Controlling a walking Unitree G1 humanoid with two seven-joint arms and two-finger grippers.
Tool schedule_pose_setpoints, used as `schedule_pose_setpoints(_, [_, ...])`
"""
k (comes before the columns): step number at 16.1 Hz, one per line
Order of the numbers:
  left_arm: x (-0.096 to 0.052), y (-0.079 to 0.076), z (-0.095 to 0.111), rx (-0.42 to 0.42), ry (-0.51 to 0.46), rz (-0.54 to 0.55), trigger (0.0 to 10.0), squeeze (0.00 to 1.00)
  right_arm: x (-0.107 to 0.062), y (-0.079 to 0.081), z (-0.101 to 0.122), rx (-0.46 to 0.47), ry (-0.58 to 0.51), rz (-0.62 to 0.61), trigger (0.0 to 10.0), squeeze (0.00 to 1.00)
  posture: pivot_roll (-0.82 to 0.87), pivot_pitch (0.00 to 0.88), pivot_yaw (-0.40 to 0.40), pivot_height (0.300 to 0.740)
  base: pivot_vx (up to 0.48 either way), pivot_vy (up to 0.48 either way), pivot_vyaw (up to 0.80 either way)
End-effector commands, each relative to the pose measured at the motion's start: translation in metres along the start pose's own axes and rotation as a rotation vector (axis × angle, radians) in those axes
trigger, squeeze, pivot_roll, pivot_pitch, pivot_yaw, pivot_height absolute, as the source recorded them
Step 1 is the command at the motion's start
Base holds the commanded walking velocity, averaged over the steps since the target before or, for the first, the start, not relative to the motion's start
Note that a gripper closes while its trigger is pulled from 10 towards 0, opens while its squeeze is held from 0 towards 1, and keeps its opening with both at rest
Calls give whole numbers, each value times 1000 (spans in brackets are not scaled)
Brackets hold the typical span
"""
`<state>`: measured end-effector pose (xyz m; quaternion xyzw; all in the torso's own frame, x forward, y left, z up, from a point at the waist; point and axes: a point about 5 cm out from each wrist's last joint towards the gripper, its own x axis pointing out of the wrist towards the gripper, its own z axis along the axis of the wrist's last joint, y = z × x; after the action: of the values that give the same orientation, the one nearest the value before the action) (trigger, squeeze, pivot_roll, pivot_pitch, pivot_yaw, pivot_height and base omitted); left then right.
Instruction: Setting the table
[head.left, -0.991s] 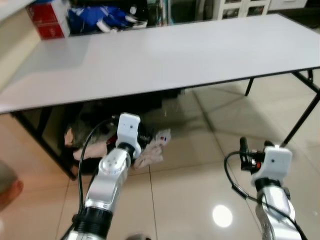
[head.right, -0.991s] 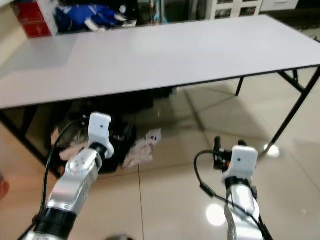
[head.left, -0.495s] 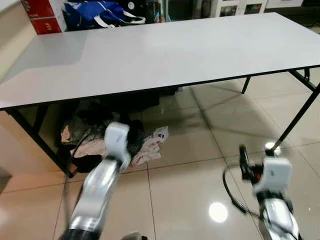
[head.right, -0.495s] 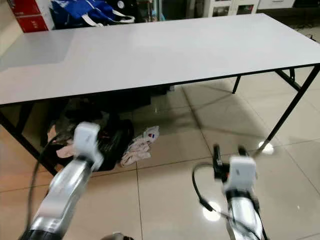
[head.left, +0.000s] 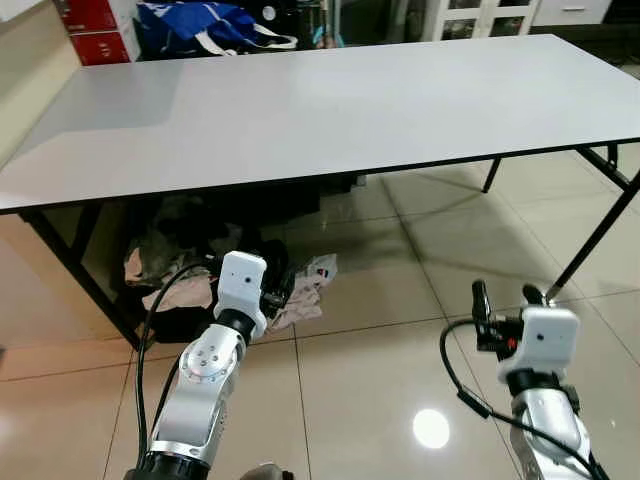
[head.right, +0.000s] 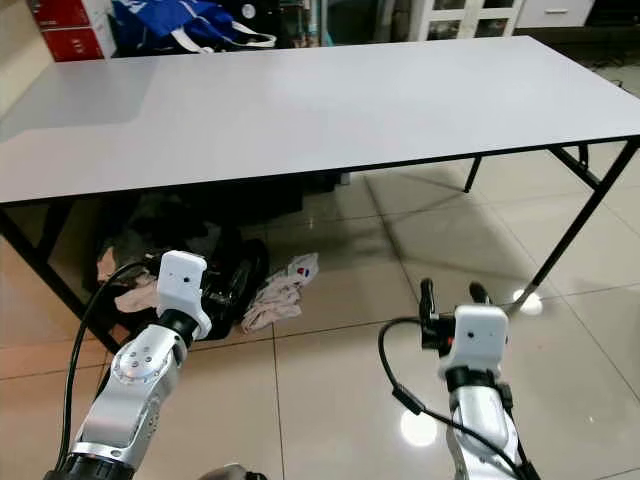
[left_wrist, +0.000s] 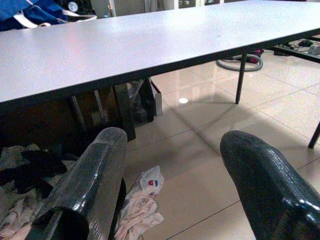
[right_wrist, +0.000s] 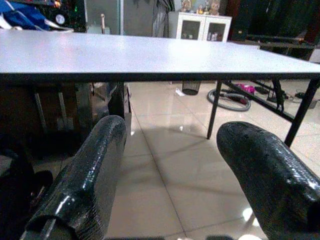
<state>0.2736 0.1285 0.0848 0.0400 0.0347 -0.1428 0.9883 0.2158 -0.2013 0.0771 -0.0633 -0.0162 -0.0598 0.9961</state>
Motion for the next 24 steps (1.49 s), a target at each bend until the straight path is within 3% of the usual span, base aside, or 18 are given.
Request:
schedule_pose_setpoints(1, [3,1,1,15,8,-1,10000,0,3,-2,-2,-8,19,-3,10000,0,-77,0,47,723,0,285,0])
schedule_pose_setpoints(4, [9,0,4,14,5,5,10000,0,7,-3,-3,4,28,-21,10000,0,-81,0,52,723,0,469,762])
schedule_pose_setpoints(15, [22,1,6,-43,12,3,10000,0,9,-5,-1,14,18,-38,10000,0,-92,0,79,723,0,480,0])
schedule_pose_setpoints(19, [21,-3,4,-34,17,-2,10000,0,8,-7,-4,10,39,-46,10000,0,-93,0,69,723,0,480,0])
schedule_pose_setpoints(21, [22,1,4,22,25,32,10000,0,9,-10,-4,4,48,-52,10000,0,-97,0,59,723,0,480,0])
schedule_pose_setpoints(22, [24,2,3,23,31,46,10000,424,9,-11,-4,1,55,-46,10000,0,-95,0,53,723,0,480,0])
schedule_pose_setpoints(23, [24,3,2,-2,32,52,10000,1000,9,-11,-5,1,58,-44,10000,0,-93,0,51,723,0,480,0])
schedule_pose_setpoints(24, [25,5,2,-9,34,66,10000,1000,9,-10,-5,0,61,-42,10000,0,-92,0,52,723,0,480,0])
